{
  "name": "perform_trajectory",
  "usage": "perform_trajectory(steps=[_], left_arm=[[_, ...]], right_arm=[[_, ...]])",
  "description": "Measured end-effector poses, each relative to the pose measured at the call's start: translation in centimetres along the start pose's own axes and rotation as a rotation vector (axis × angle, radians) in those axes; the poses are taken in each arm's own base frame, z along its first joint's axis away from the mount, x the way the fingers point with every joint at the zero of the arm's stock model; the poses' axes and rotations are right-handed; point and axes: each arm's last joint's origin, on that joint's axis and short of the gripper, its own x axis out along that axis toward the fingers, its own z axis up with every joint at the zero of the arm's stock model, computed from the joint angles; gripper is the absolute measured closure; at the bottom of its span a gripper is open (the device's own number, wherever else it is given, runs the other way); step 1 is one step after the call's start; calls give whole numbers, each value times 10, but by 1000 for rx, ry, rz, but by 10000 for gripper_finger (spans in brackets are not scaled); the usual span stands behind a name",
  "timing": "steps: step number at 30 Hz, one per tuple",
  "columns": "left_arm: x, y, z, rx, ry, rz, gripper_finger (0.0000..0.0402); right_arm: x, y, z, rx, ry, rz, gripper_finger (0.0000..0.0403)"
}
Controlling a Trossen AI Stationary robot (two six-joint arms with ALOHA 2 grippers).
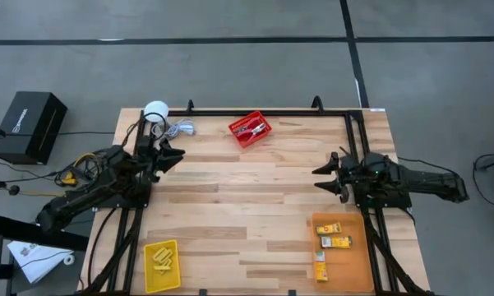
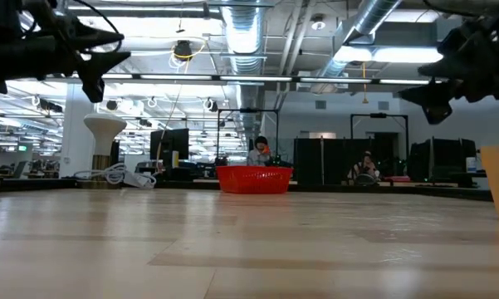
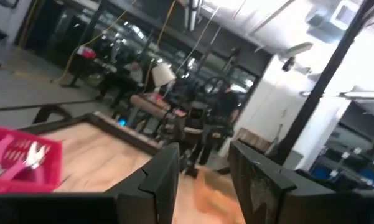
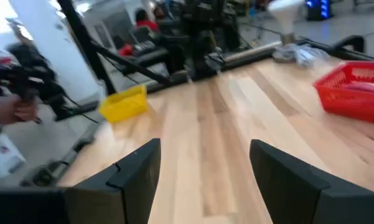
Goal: Pick & Place School Supplies
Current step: Return to Home Position
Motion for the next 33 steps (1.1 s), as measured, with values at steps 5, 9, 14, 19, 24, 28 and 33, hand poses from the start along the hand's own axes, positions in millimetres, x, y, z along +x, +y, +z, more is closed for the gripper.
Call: perform_trajectory(steps=[5,9,14,19,24,28,33], left_arm=[[3,8,-6,-11,46,88,266],[6,13,-10,-8,92,121,266],[8,17,-14,7,127,147,266],[9,19,-16,7,148,158,266],[10,22,-19,0,182,180,266],[12,27,-23,-18,222,212,266],[13,29,-25,-93,218,239,266]], right_arm=[[4,-3,-3,-24,43,-49,166],[7,-4,-7,-17,92,-65,167],[9,-6,-10,-12,127,-73,167],[10,-6,-10,-30,135,-72,167],[10,-6,-10,-36,135,-72,168],[10,-6,-10,-32,135,-74,168],[10,-6,-10,-29,135,-74,168]])
